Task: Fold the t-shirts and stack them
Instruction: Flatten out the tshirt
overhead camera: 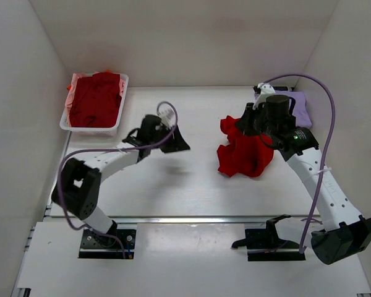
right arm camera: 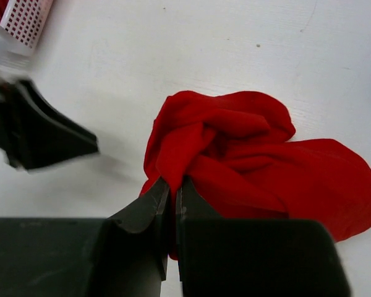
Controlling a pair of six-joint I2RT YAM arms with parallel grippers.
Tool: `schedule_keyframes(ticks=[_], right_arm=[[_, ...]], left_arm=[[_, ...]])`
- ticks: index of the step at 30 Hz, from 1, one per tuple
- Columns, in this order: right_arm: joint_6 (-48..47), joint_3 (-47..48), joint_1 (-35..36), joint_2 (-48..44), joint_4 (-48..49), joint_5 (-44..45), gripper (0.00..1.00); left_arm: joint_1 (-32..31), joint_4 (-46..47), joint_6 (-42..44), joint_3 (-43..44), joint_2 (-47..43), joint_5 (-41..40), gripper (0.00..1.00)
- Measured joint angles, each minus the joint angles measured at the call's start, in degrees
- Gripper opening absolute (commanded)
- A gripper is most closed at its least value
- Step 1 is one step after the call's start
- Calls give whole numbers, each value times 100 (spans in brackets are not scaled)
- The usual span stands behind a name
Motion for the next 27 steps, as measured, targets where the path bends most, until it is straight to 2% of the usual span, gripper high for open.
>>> schedule_keyframes(ticks=[2, 5, 13, 15, 27], right_arm=[[-15, -61, -63, 7, 7, 2, 0], [-22, -238, -164, -33, 151, -7, 0], [-20, -863, -501, -105, 245, -118, 0], [-17, -907, -627, -109, 262, -166, 0], [-24, -1078, -898, -238, 461, -343, 0]], left_arm=[[-356, 317, -271, -466, 417, 61, 54], [-627, 671, -638, -590, 973, 118, 57], [-914, 2218, -1768, 81, 2177, 341, 58], [-1003, 2461, -2024, 540, 2658, 345, 55], [-1473, 2398, -2406, 1847, 3901, 275, 50]])
